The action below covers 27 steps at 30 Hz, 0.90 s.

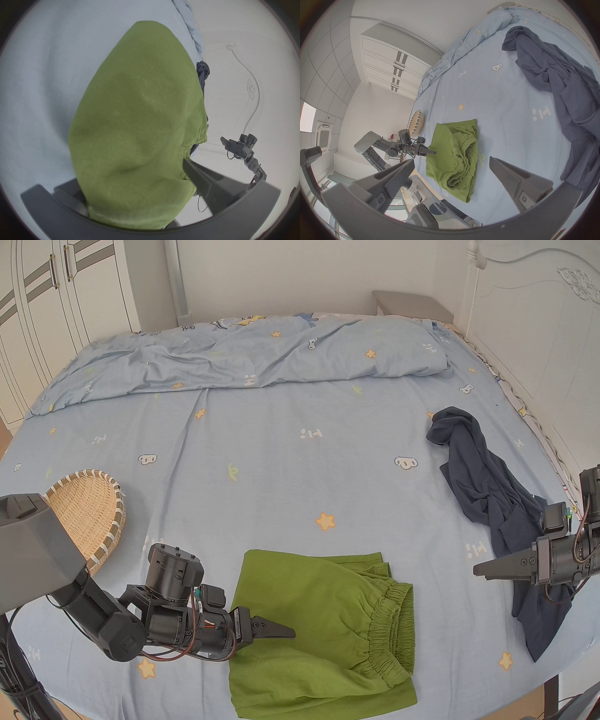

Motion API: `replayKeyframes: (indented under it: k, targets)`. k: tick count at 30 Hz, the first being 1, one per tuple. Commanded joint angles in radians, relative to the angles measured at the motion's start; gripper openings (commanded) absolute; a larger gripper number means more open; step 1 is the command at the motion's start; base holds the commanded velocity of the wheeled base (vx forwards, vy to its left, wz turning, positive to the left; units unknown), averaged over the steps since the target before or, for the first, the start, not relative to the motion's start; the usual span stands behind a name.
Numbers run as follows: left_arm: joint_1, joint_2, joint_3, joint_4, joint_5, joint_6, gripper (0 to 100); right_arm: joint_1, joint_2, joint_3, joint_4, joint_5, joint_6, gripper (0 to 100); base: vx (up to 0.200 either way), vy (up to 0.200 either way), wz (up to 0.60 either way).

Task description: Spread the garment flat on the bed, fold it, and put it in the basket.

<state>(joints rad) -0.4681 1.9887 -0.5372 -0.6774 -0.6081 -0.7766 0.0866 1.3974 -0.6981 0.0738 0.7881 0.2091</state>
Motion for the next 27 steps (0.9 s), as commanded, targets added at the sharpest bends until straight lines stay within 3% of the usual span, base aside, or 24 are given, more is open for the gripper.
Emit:
replayKeyframes:
  k: [1,9,11,16,17,19,20,21,22,27]
  targets:
    - [-0.003,0.021,-0.010,-0.024,-0.001,-0.001,0,0.001,0.002,0.000,0.000,0.000,0.001,100,0.000,0.000,0.00]
    - [0.008,-0.041,-0.006,-0.028,-0.007,-0.003,0,0.005,0.002,-0.001,0.003,0.000,0.004,100,0.000,0.000,0.00]
    - [0.019,-0.102,-0.017,0.012,-0.041,-0.003,0,0.005,0.002,-0.001,0.007,0.000,0.003,100,0.000,0.000,0.00]
    - [0.077,-0.228,-0.210,0.349,-0.085,0.062,0,0.005,0.002,-0.004,0.009,0.000,0.004,100,0.000,0.000,0.00]
    - [0.078,-0.229,-0.219,0.363,-0.087,0.065,0,0.005,0.002,-0.004,0.009,0.000,0.004,100,0.000,0.000,0.00]
    - [0.114,-0.237,-0.363,0.596,-0.093,0.154,0,0.005,0.005,-0.004,0.009,0.000,0.004,100,0.000,0.000,0.00]
    - [0.115,-0.237,-0.371,0.605,-0.093,0.160,0,0.005,0.005,-0.004,0.009,0.000,0.004,100,0.000,0.000,0.00]
    - [0.146,-0.235,-0.457,0.753,-0.098,0.232,0,0.005,0.006,-0.004,0.009,-0.001,0.004,100,0.000,0.000,0.00]
    - [0.164,-0.235,-0.492,0.817,-0.110,0.266,0,0.005,0.006,-0.004,0.009,-0.003,0.004,100,0.000,0.000,0.00]
    - [0.206,-0.202,-0.584,0.972,-0.153,0.352,0,0.004,0.012,-0.006,0.007,-0.004,0.004,100,0.000,0.000,0.00]
